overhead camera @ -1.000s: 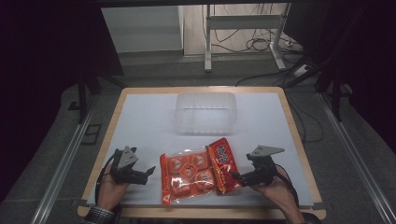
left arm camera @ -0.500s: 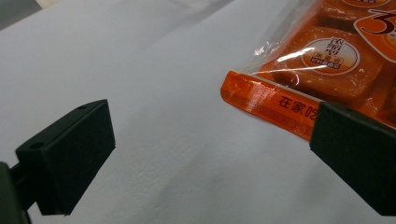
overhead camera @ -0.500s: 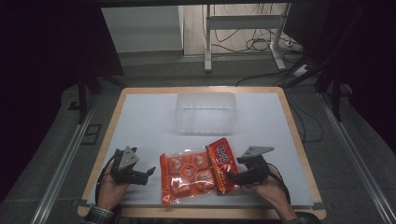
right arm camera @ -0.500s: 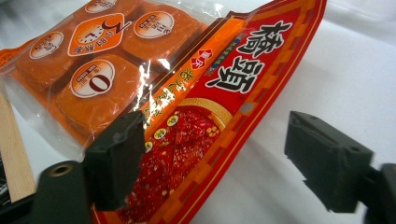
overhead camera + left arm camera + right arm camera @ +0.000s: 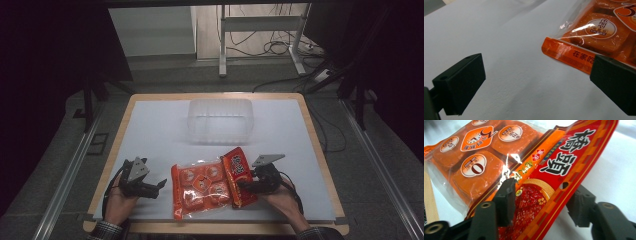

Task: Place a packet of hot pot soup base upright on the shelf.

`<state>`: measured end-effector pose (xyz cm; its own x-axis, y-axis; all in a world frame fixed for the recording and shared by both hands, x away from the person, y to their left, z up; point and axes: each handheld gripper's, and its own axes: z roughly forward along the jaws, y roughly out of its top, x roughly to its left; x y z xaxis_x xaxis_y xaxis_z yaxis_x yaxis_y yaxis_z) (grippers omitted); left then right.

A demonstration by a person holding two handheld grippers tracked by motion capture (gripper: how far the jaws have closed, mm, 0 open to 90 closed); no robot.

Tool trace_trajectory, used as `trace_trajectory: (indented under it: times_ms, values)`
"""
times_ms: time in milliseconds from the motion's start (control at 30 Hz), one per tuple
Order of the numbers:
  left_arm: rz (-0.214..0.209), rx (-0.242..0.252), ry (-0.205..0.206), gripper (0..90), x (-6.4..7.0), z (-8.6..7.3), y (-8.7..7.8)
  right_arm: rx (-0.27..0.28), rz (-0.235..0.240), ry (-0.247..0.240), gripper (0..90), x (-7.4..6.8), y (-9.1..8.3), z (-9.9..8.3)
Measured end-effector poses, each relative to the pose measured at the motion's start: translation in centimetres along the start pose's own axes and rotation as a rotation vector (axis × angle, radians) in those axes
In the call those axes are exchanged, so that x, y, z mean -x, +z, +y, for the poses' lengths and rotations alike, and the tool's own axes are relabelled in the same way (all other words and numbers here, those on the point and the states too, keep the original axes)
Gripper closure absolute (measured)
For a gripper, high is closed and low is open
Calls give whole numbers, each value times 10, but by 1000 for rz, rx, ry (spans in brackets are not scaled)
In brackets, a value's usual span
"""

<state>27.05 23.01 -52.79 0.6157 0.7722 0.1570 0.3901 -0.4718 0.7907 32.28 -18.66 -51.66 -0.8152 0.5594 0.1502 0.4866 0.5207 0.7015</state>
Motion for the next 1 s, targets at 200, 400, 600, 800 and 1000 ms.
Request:
trace_trajectory:
  times_ms: [200, 400, 600, 800, 1000]
  values:
    - [-5, -8, 16, 0, 1, 0, 1, 15, 17, -14, 606, 1, 4, 6]
    - [-6, -9, 18, 0, 1, 1, 1, -10, 25, -12, 657, 3, 7, 9]
    - [-5, -10, 18, 0, 1, 0, 1, -29, 14, 11, 585, 6, 8, 14]
    - [-5, -14, 23, 0, 1, 0, 1, -29, 61, 40, 453, 5, 8, 17]
    - [-2, -16, 27, 0, 1, 0, 1, -28, 69, 47, 418, 7, 4, 20]
